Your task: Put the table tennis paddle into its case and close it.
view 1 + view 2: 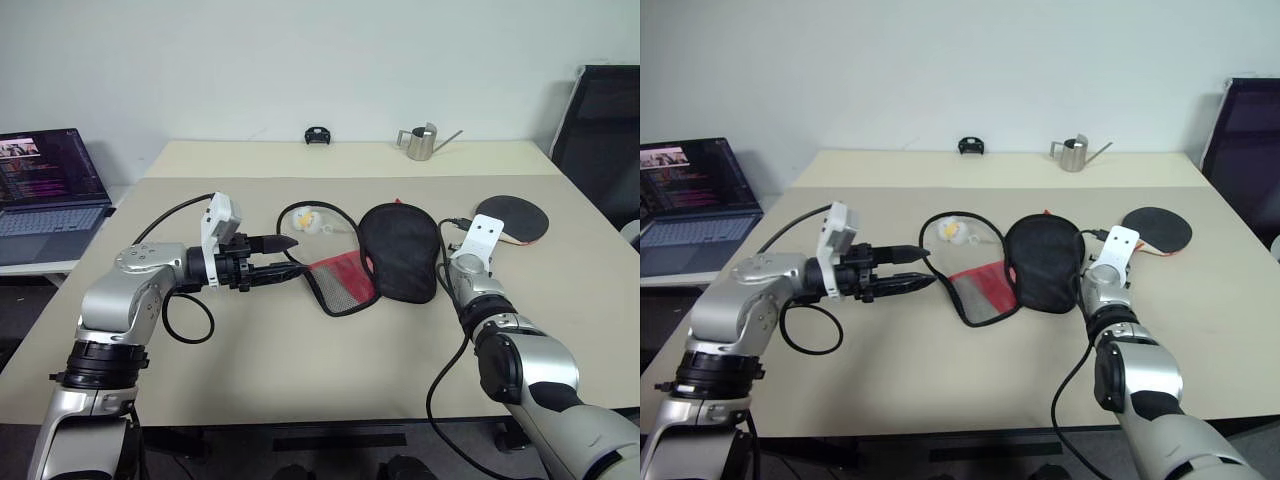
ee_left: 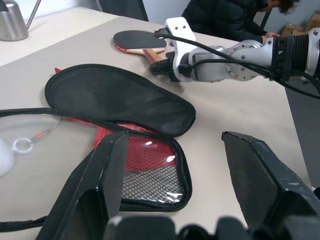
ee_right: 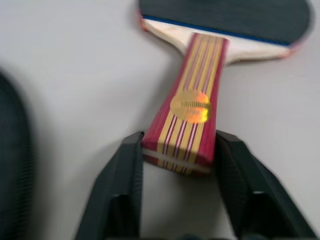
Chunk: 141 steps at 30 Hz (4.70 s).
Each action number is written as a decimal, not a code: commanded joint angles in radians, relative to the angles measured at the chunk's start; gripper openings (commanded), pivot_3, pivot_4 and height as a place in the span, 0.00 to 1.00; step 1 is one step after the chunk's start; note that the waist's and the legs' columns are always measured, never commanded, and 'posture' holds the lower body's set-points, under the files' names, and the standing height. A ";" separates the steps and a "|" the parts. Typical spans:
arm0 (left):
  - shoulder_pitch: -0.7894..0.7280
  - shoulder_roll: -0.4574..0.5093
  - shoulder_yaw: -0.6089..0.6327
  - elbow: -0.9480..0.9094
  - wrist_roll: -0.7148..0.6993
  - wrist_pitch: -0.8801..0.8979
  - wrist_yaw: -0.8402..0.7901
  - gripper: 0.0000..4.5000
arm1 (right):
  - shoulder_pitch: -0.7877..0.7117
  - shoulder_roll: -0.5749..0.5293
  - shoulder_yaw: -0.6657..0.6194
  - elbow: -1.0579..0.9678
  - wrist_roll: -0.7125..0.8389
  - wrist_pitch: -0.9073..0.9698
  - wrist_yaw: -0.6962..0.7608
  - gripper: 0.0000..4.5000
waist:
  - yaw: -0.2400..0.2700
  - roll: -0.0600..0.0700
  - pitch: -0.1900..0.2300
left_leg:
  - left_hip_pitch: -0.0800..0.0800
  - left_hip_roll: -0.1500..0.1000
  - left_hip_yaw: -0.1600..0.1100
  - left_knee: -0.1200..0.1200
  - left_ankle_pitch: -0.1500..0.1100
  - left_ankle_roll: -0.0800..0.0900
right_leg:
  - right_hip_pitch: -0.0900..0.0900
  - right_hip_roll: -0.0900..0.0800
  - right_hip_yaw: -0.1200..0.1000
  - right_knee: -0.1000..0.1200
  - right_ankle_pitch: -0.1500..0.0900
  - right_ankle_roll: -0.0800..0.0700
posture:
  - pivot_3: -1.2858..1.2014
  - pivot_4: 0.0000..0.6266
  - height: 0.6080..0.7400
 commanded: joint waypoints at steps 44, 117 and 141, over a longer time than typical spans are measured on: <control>-0.074 -0.047 -0.088 -0.076 -0.034 0.040 -0.103 0.73 | 0.875 -0.050 -0.094 -1.847 0.196 1.388 0.515 0.62 | 0.020 0.000 0.000 | 0.002 0.001 -0.002 0.000 -0.003 0.005 | 0.002 0.003 0.000 0.001 0.000 0.000 | 0.52 0.24 1.00; -0.057 0.002 -0.030 0.006 0.027 -0.086 -0.079 0.73 | 0.497 -0.049 0.005 -1.390 0.070 1.229 0.487 0.96 | 0.017 0.000 0.000 | 0.001 0.002 -0.001 0.000 -0.002 0.005 | 0.000 0.003 0.001 0.001 0.001 -0.001 | 0.52 0.24 1.00; -0.050 0.024 -0.020 0.044 0.045 -0.123 -0.084 0.73 | 0.439 -0.051 -0.040 -1.290 0.036 1.093 0.446 0.24 | 0.016 0.000 0.000 | 0.002 0.002 -0.001 0.001 -0.002 0.005 | 0.001 0.003 0.001 0.003 0.001 -0.001 | 0.52 0.24 1.00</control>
